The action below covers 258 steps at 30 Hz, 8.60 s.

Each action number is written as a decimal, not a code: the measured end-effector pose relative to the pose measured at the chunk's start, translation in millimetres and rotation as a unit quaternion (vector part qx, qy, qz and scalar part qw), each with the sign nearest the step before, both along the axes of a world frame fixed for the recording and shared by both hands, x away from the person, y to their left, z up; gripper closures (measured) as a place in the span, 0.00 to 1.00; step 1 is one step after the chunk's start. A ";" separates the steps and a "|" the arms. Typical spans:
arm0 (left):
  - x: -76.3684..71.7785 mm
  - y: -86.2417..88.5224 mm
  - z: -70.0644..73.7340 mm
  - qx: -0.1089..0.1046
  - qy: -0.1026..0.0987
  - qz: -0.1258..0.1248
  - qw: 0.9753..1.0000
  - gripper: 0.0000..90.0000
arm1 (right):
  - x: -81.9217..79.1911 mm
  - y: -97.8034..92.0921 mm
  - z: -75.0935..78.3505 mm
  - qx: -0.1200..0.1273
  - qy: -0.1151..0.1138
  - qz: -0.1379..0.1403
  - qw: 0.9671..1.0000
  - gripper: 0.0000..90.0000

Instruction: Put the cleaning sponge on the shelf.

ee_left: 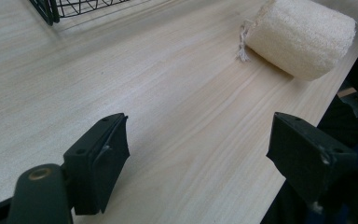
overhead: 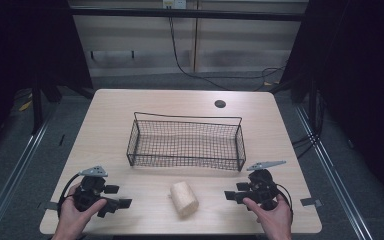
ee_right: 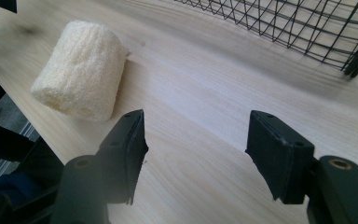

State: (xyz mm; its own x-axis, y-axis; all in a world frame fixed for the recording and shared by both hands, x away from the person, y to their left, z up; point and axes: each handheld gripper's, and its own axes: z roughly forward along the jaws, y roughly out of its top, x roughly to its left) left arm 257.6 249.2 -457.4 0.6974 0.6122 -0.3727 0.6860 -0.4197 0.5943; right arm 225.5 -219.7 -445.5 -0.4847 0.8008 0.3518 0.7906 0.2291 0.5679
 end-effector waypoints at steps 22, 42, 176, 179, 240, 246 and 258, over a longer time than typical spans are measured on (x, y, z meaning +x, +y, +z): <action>0.2 0.3 -0.5 0.006 -0.002 0.002 1.000 0.22 | 9.7 12.6 18.0 0.007 0.046 0.040 0.998 0.27; 0.1 0.6 -0.7 0.007 -0.002 0.000 1.000 0.23 | 27.3 36.7 34.5 0.002 0.062 0.075 0.995 0.26; 0.3 0.6 -0.1 0.002 0.000 -0.001 1.000 0.23 | 79.1 150.3 54.8 -0.160 0.205 0.222 0.940 0.29; 0.3 0.7 -0.1 0.002 -0.001 -0.001 1.000 0.23 | 80.6 148.9 62.1 -0.158 0.200 0.219 0.942 0.29; 0.6 1.3 0.2 0.001 -0.001 -0.002 1.000 0.23 | 146.3 110.2 132.7 -0.149 0.181 0.067 0.970 0.29; 0.5 1.4 0.2 -0.001 0.000 0.000 1.000 0.23 | 153.6 106.2 129.5 -0.151 0.189 0.048 0.969 0.29; 0.6 1.2 0.1 0.001 -0.002 -0.003 1.000 0.23 | 164.4 83.4 123.4 -0.146 0.198 -0.019 0.969 0.29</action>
